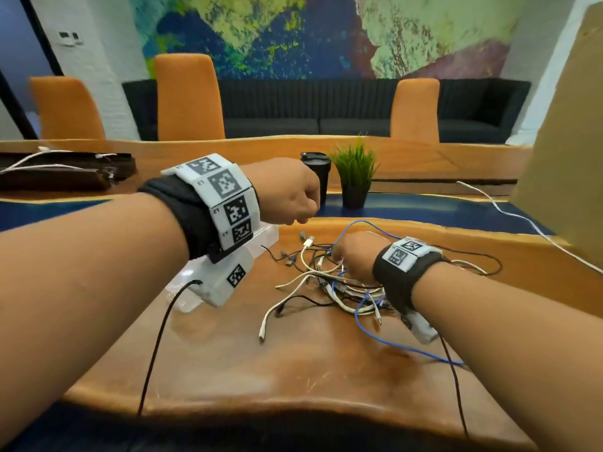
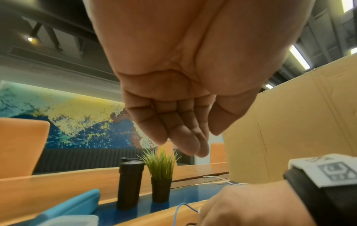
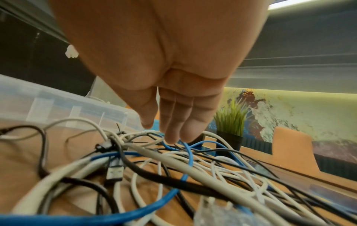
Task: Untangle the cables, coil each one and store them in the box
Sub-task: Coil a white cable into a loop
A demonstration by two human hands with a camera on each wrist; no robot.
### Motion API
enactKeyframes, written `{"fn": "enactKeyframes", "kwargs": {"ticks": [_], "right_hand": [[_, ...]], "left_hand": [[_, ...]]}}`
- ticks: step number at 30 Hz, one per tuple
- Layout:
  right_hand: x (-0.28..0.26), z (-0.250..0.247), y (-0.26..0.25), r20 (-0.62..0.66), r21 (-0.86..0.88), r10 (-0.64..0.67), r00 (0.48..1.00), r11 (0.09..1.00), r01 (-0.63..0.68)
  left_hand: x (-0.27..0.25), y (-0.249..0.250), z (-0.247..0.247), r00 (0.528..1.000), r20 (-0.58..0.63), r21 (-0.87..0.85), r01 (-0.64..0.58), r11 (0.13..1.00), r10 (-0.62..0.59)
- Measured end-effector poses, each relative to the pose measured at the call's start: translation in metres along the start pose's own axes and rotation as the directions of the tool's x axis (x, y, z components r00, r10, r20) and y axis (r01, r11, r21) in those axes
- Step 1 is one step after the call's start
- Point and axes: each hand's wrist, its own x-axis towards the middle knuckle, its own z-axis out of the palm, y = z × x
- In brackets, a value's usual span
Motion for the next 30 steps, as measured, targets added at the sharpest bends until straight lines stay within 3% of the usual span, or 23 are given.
{"fn": "enactKeyframes", "kwargs": {"ticks": [3, 7, 10, 13, 16, 18, 20, 24, 30], "right_hand": [[0.014, 0.008, -0.001, 0.083, -0.079, -0.05, 0.995, 0.995, 0.057], [0.026, 0.021, 0.007, 0.061, -0.12, -0.122, 0.991, 0.984, 0.129], [0.023, 0.017, 0.019, -0.089, -0.038, -0.162, 0.983, 0.986, 0.159], [0.016, -0.004, 0.036, -0.277, 0.075, -0.114, 0.954, 0.987, 0.14], [-0.002, -0.038, 0.053, -0.566, 0.23, -0.078, 0.821, 0.941, 0.248], [-0.018, -0.067, 0.06, -0.674, 0.278, -0.05, 0.737, 0.908, 0.315], [-0.029, -0.093, 0.063, -0.716, 0.304, -0.037, 0.698, 0.883, 0.358], [-0.047, -0.137, 0.065, -0.785, 0.408, 0.086, 0.614, 0.818, 0.407], [-0.076, -0.204, 0.071, -0.841, 0.452, 0.18, 0.51, 0.751, 0.482]], "left_hand": [[0.023, -0.002, 0.012, 0.999, 0.043, -0.078, -0.013, 0.997, 0.016], [0.053, -0.011, 0.04, 0.997, 0.079, -0.089, 0.001, 0.996, 0.006], [0.064, -0.02, 0.053, 0.996, 0.092, -0.052, -0.004, 0.999, 0.008], [0.069, -0.03, 0.06, 0.995, 0.088, -0.023, -0.054, 0.998, 0.056], [0.064, -0.033, 0.06, 0.996, 0.029, -0.202, -0.076, 0.976, 0.084], [0.058, -0.032, 0.051, 0.988, -0.127, -0.434, -0.135, 0.891, 0.088], [0.047, -0.025, 0.033, 0.968, -0.245, -0.662, -0.209, 0.719, 0.055], [0.022, 0.001, -0.011, 0.954, -0.295, -0.882, -0.294, 0.368, 0.055], [0.0, 0.024, -0.062, 0.931, -0.346, -0.913, -0.363, 0.188, 0.119]]}}
